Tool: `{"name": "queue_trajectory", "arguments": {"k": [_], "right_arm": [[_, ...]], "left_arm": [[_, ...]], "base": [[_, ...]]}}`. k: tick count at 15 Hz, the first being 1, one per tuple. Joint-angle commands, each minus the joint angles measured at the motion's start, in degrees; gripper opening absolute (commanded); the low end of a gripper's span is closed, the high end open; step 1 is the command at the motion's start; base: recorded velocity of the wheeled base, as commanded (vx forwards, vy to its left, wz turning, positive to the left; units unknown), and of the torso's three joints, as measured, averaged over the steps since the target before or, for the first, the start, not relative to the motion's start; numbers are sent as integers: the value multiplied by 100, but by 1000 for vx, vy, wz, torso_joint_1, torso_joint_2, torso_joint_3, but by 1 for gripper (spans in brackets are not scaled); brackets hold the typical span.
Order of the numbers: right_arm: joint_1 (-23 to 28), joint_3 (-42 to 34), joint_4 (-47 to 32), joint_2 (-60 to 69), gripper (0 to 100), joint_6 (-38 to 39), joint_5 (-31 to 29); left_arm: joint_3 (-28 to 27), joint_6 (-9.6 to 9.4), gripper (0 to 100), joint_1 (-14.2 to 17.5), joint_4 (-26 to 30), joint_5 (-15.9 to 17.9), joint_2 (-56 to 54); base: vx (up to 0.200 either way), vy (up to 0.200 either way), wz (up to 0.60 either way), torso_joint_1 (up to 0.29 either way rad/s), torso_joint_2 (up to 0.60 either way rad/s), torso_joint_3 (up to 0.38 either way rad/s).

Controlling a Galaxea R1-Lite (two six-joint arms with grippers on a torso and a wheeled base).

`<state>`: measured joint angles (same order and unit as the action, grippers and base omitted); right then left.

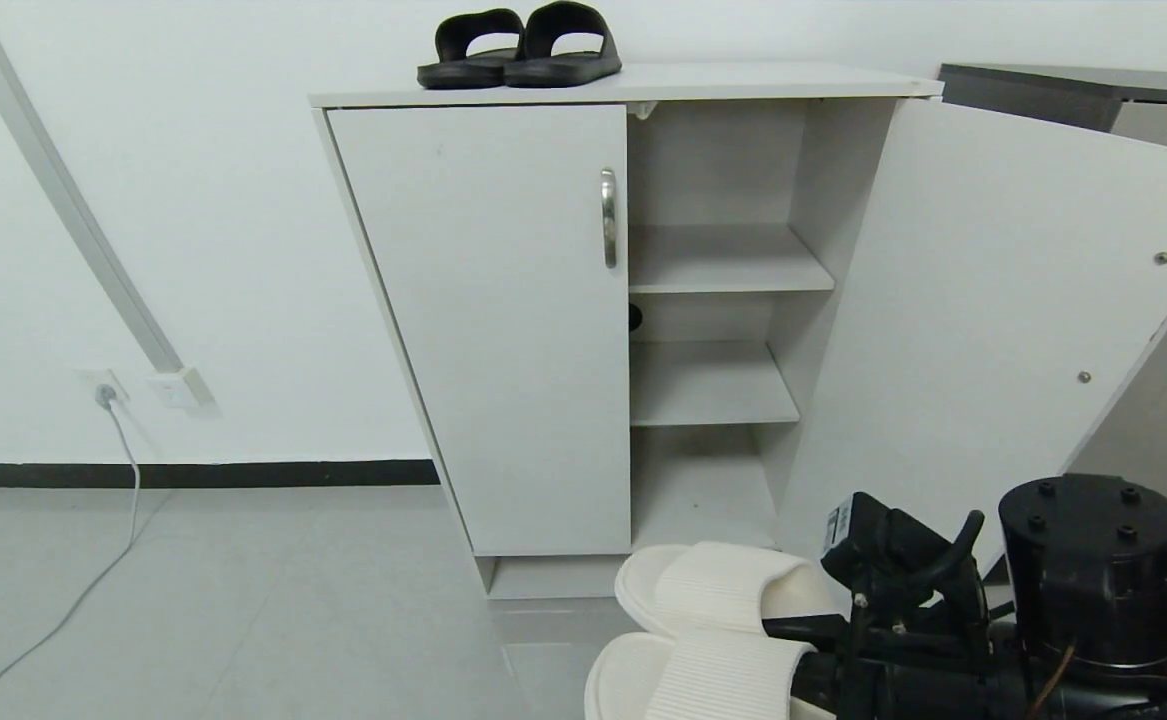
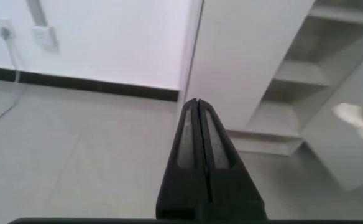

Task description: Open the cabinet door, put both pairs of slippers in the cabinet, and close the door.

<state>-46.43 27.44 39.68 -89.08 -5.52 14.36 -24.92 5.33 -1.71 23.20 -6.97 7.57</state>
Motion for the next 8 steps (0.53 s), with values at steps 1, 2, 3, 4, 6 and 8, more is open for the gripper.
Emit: {"name": "queue_trajectory", "arguments": {"k": [1,2,3,4,6,8], "right_arm": [[20,16,13,-84,0,-1,-3],[20,16,31,-136,0,7,-3],[20,24,57,-163,0,7,-30],[12,51,57,-198,0,25,-100],[20,86,57,-233,0,34,-162],[20,112,93,-277,0,69,-170]], "left_arm": [[839,-111,0,188,-193,-226,-748],[1270,-102,0,188,-615,-269,-748],[1727,-111,0,188,-1160,-261,-748],[2211,-120,0,179,-1968,-243,-748],[2492,-137,0,188,-2531,-138,-757],[2492,-172,0,179,-2522,-85,-757]], "base": [[0,0,0,0,0,0],[0,0,0,0,0,0],[0,0,0,0,0,0],[0,0,0,0,0,0],[0,0,0,0,0,0],[0,0,0,0,0,0]]}}
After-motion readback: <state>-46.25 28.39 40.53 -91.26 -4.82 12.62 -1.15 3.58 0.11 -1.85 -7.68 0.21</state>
